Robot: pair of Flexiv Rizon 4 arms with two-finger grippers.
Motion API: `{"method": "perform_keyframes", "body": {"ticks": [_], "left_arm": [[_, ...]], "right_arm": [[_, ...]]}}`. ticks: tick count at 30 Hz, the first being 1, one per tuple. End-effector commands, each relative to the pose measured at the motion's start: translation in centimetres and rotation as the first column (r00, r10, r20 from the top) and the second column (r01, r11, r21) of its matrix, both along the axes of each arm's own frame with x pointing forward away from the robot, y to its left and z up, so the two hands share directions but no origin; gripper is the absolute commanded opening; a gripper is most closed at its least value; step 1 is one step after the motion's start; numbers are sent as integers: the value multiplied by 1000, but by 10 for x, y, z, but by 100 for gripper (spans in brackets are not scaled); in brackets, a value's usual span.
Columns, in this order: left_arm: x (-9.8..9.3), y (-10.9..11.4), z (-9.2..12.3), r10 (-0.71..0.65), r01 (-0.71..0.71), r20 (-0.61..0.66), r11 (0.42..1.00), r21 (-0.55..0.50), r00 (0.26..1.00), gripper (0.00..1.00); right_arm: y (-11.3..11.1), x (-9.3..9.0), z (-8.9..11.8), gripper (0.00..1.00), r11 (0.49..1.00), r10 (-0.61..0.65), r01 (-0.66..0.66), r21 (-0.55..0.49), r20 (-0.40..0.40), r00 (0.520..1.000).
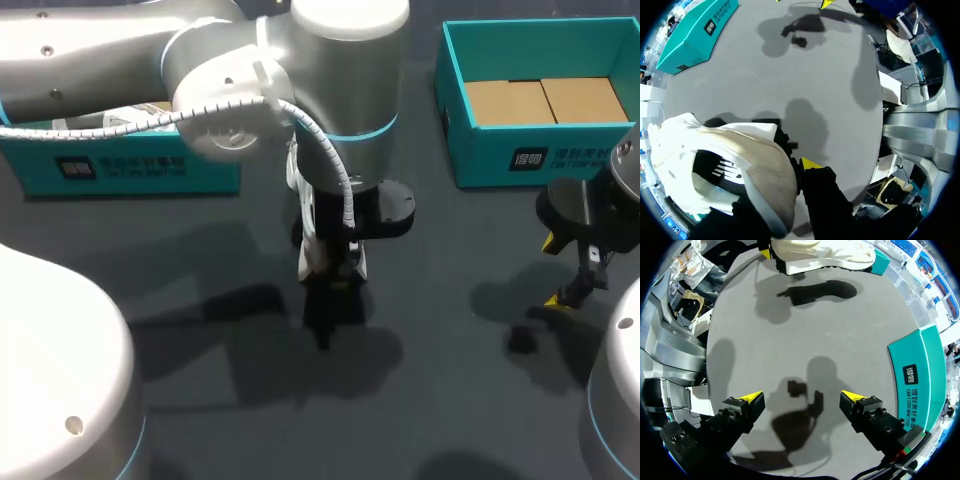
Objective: Take the shoe out of the shoebox, open the shoe tongue, remove and reinsert the insole, then place the shoe into the shoebox
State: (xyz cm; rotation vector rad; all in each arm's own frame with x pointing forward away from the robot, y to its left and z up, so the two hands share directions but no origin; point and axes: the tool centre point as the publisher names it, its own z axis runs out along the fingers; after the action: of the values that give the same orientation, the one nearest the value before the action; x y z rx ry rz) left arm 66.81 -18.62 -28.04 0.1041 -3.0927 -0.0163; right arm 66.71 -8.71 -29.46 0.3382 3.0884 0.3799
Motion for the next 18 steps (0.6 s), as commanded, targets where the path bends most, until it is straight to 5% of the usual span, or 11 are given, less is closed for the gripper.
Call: {"method": "perform_keyframes", "body": {"ticks": [1, 10, 18], "left_arm": [[5, 8, 29, -5, 6, 48, 1000, -1, 999, 0], [39, 47, 86, -18, 19, 31, 999, -44, 999, 0], [91, 101, 115, 20, -18, 33, 999, -44, 999, 0]], "right_arm": [[0, -2, 0, 100, 1000, 0, 0, -1, 3, 1000], [0, -2, 0, 100, 1000, 0, 0, -1, 3, 1000], [0, -2, 0, 100, 1000, 0, 0, -1, 3, 1000]]}}
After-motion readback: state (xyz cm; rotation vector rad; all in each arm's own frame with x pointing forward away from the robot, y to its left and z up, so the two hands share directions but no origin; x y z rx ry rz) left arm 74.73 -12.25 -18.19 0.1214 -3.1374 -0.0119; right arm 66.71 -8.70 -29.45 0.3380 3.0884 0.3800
